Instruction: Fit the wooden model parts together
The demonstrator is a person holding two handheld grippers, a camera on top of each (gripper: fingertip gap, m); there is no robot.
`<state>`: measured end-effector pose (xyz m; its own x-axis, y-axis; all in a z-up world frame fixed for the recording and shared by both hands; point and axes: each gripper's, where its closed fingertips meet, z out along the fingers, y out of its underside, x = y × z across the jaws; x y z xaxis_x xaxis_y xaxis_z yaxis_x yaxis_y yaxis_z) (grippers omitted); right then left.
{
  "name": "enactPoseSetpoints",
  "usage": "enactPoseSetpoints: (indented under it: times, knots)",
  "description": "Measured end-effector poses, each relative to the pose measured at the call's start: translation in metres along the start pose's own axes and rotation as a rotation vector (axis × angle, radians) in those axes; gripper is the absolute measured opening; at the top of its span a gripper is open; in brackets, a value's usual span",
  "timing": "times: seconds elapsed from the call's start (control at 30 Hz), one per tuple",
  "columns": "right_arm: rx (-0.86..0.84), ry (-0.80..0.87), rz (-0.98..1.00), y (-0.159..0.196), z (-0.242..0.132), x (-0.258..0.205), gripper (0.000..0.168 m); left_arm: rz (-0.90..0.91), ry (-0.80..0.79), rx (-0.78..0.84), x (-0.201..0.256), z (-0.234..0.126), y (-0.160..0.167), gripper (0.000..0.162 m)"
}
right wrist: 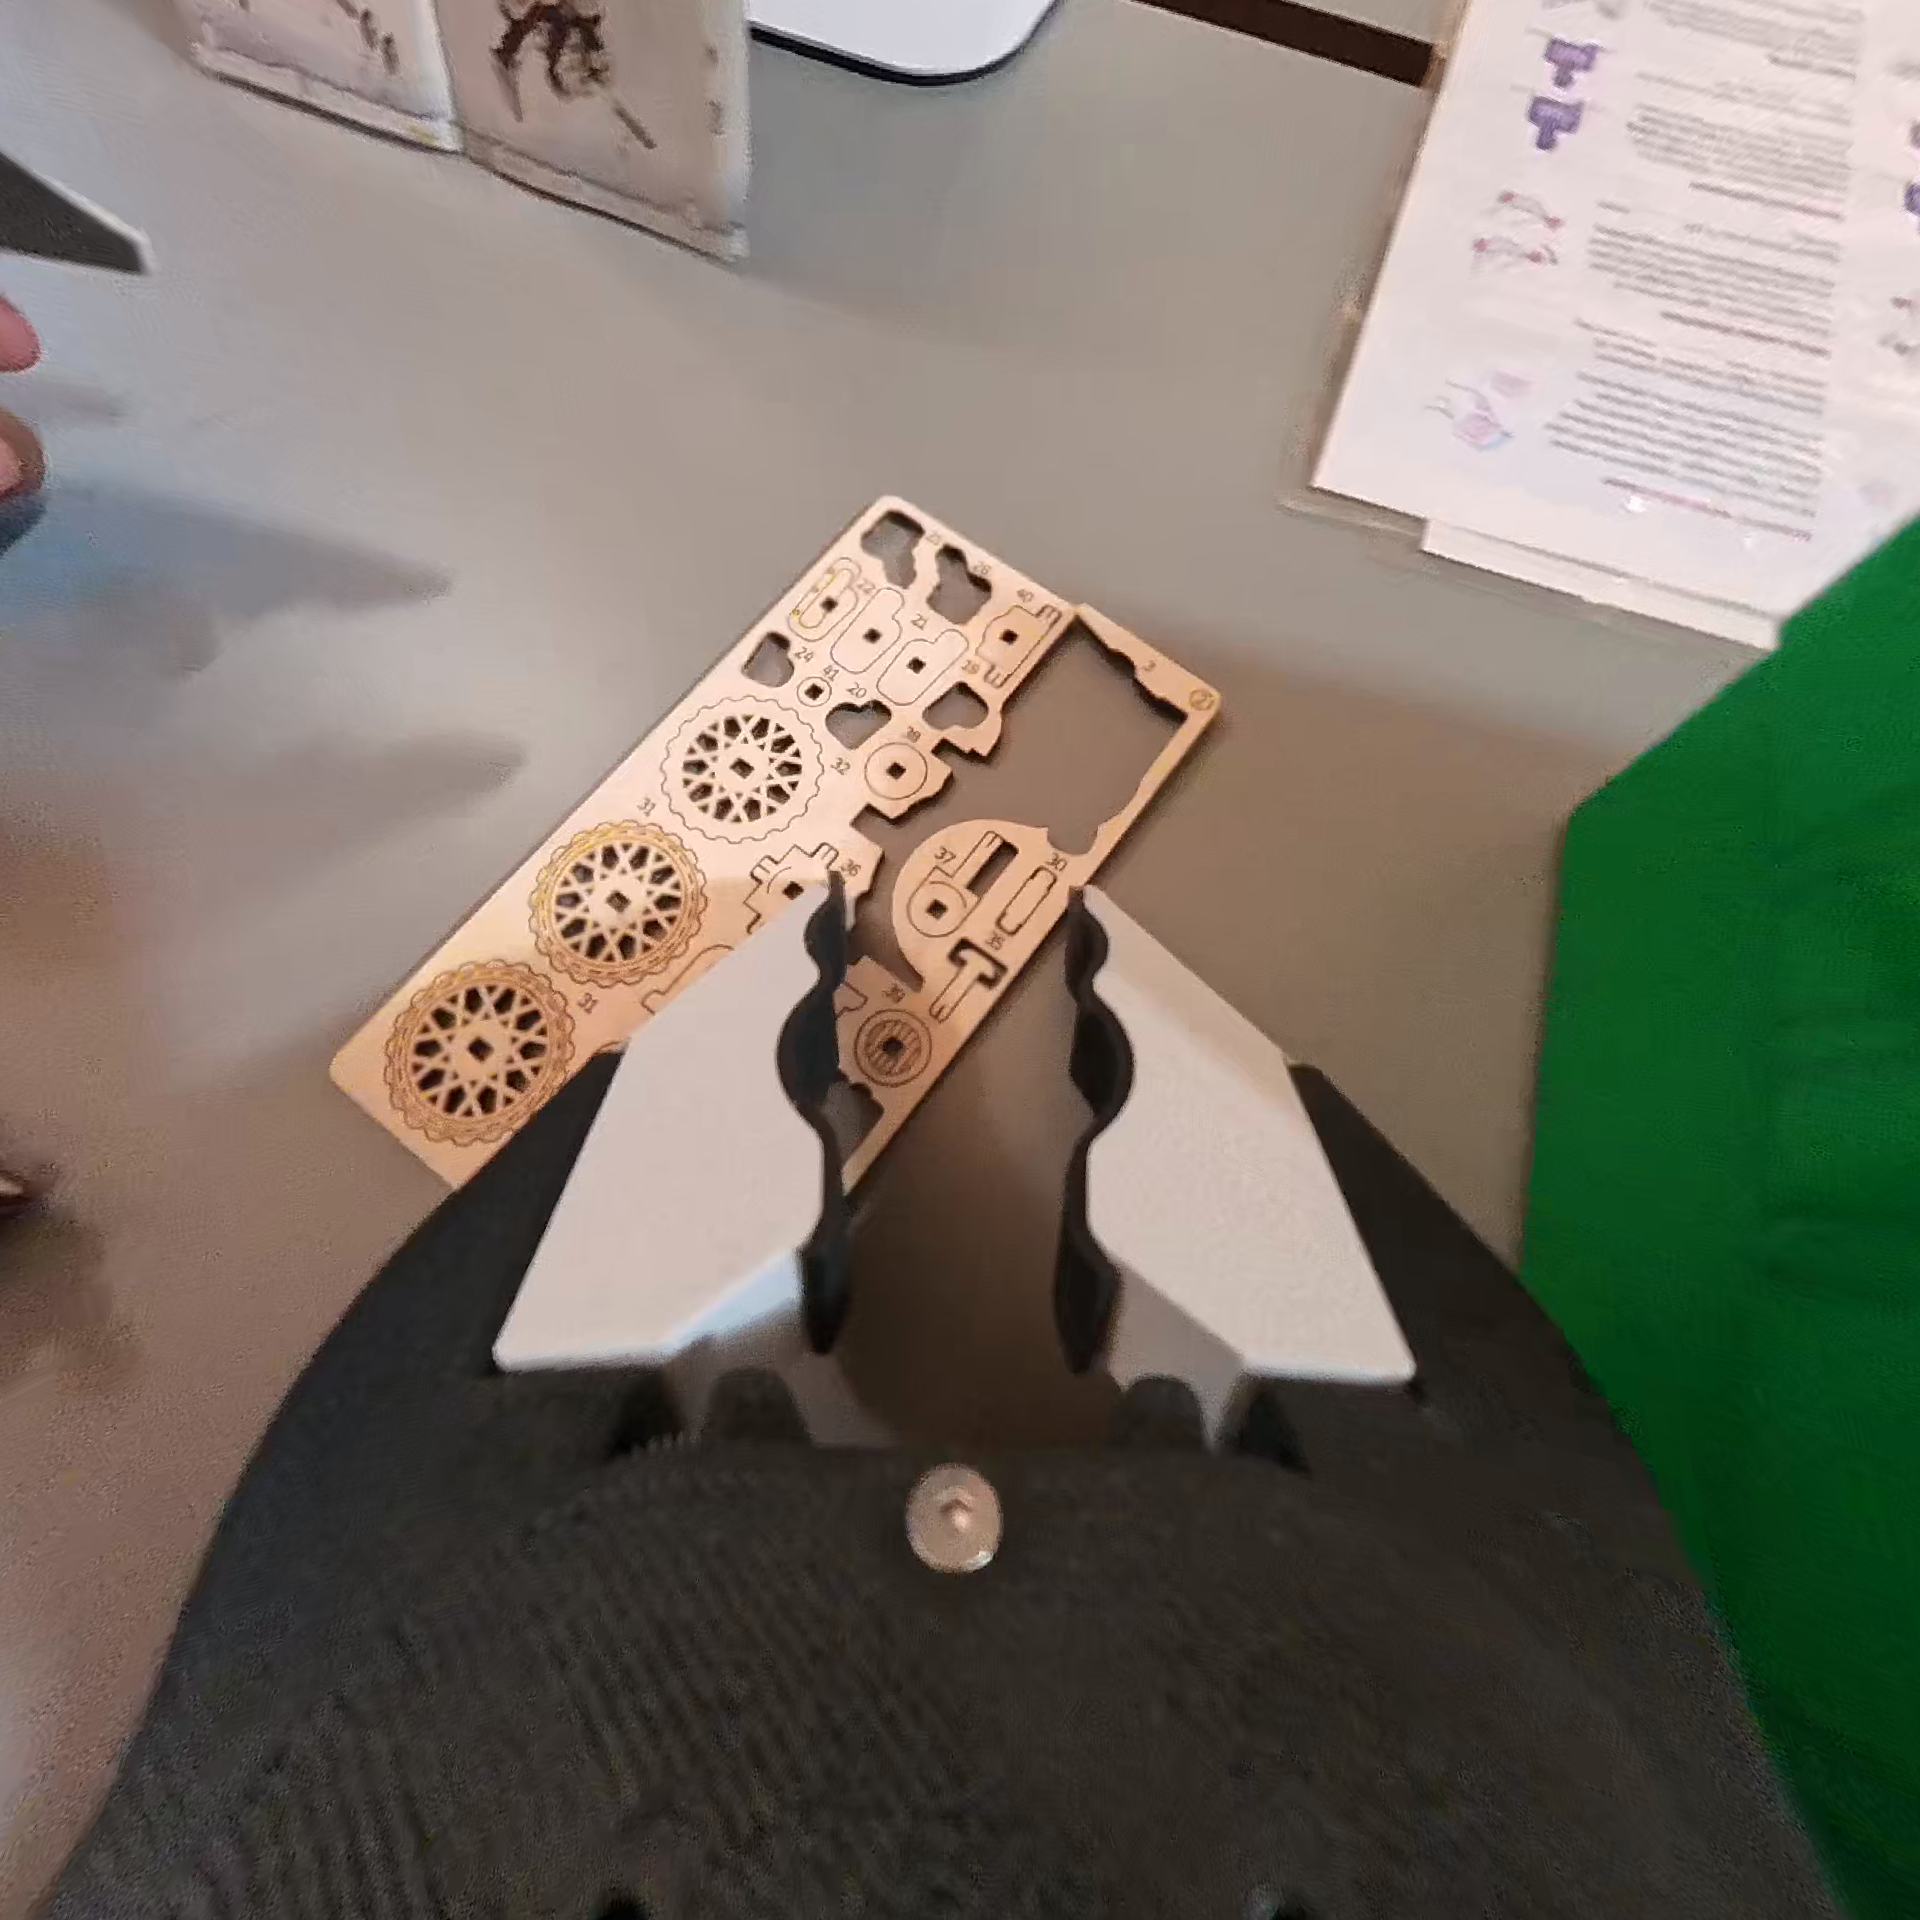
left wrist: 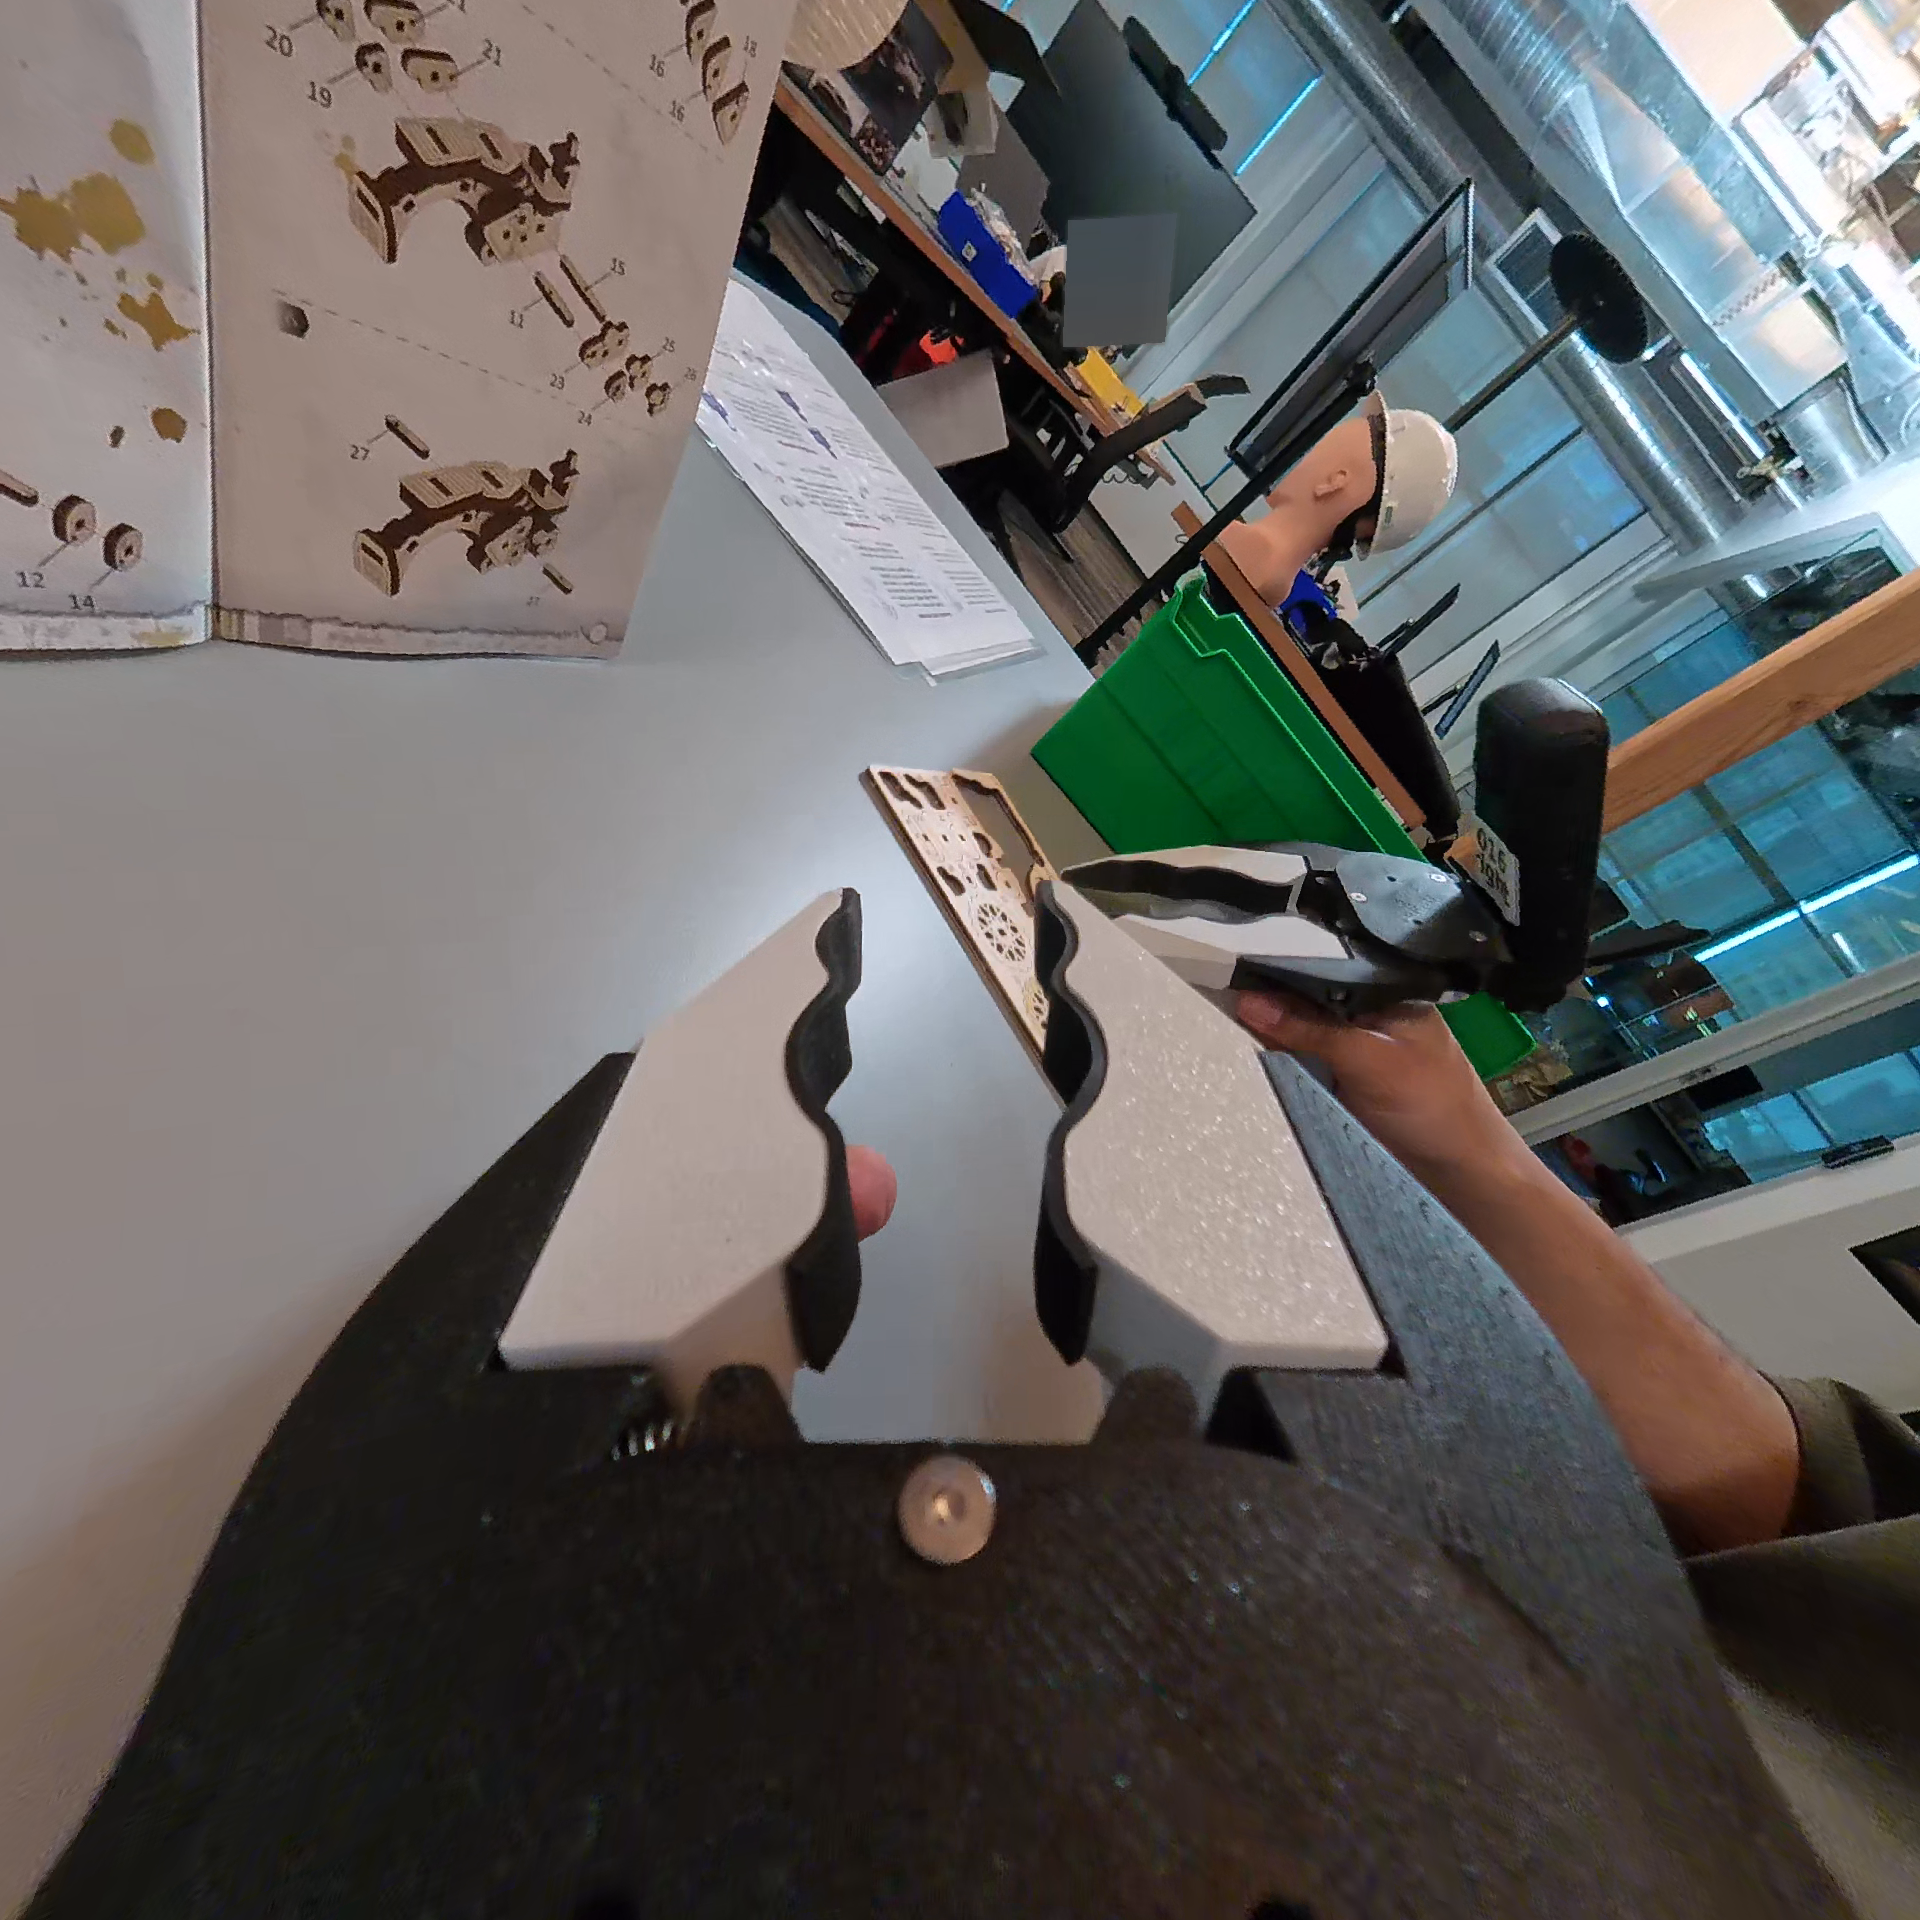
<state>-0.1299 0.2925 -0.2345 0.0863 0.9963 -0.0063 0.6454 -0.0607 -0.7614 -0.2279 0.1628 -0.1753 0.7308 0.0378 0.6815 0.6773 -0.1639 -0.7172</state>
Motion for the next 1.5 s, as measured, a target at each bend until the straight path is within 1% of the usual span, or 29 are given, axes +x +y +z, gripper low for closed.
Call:
enactPoseSetpoints:
  times: [0.07, 0.1, 0.17, 0.23, 0.27, 0.3, 0.33, 0.43, 0.5, 0.57, 0.6, 0.63, 0.7, 0.87, 0.97, 1.07, 1.2, 1.33, 1.43, 1.5]
  knots:
    - [0.003, -0.008, -0.031, -0.001, 0.001, -0.008, 0.038, -0.001, -0.002, 0.004, 0.000, 0.000, 0.000, 0.030]
    - [0.006, -0.007, -0.044, -0.002, 0.001, -0.012, 0.033, -0.005, 0.008, 0.001, 0.002, -0.001, 0.001, 0.028]
    - [0.011, 0.019, -0.071, -0.004, 0.002, -0.014, 0.040, -0.004, 0.046, -0.027, 0.009, 0.000, 0.007, 0.017]
    - [0.018, 0.074, -0.092, -0.006, 0.002, -0.009, 0.047, 0.005, 0.053, -0.064, 0.014, 0.003, 0.014, 0.013]
    - [0.020, 0.095, -0.089, -0.007, 0.001, -0.007, 0.055, 0.013, 0.051, -0.080, 0.015, 0.005, 0.018, 0.012]
    - [0.020, 0.110, -0.080, -0.007, 0.001, -0.004, 0.068, 0.018, 0.049, -0.093, 0.017, 0.006, 0.020, 0.012]
    - [0.018, 0.116, -0.064, -0.006, 0.001, -0.002, 0.071, 0.021, 0.046, -0.103, 0.018, 0.007, 0.022, 0.013]
    - [0.017, 0.112, 0.013, -0.007, 0.003, 0.003, 0.072, 0.020, 0.045, -0.109, 0.019, 0.009, 0.024, 0.015]
    - [0.040, 0.095, 0.065, -0.018, 0.010, 0.004, 0.074, 0.011, 0.057, -0.104, 0.020, 0.008, 0.023, 0.015]
    - [0.035, 0.065, 0.115, -0.026, 0.019, 0.003, 0.072, -0.012, 0.070, -0.092, 0.019, 0.008, 0.021, 0.015]
    - [0.006, 0.058, 0.130, -0.023, 0.025, 0.003, 0.069, -0.021, 0.075, -0.084, 0.019, 0.007, 0.020, 0.015]
    - [-0.009, 0.076, 0.121, -0.023, 0.029, 0.005, 0.059, -0.026, 0.079, -0.078, 0.019, 0.006, 0.019, 0.015]
    - [-0.004, 0.059, 0.078, -0.028, 0.033, -0.001, 0.045, -0.029, 0.079, -0.070, 0.019, 0.006, 0.018, 0.015]
    - [0.000, 0.011, 0.011, -0.031, 0.037, -0.014, 0.045, -0.025, 0.069, -0.075, 0.018, 0.007, 0.018, 0.017]
    - [0.007, -0.024, -0.009, -0.032, 0.035, -0.020, 0.040, -0.032, 0.070, -0.076, 0.017, 0.007, 0.018, 0.017]
    - [0.028, -0.014, -0.020, -0.034, 0.033, -0.020, 0.035, -0.042, 0.074, -0.078, 0.017, 0.007, 0.018, 0.018]
    - [-0.012, -0.041, -0.010, -0.026, 0.033, -0.022, 0.040, -0.046, 0.073, -0.077, 0.016, 0.007, 0.018, 0.018]
    - [-0.004, -0.099, 0.026, -0.031, 0.036, -0.035, 0.044, -0.046, 0.070, -0.080, 0.016, 0.008, 0.019, 0.018]
    - [-0.012, -0.087, -0.005, -0.034, 0.042, -0.040, 0.048, -0.047, 0.069, -0.083, 0.016, 0.008, 0.019, 0.018]
    - [-0.015, -0.046, -0.062, -0.033, 0.043, -0.040, 0.039, -0.047, 0.068, -0.084, 0.016, 0.008, 0.019, 0.018]
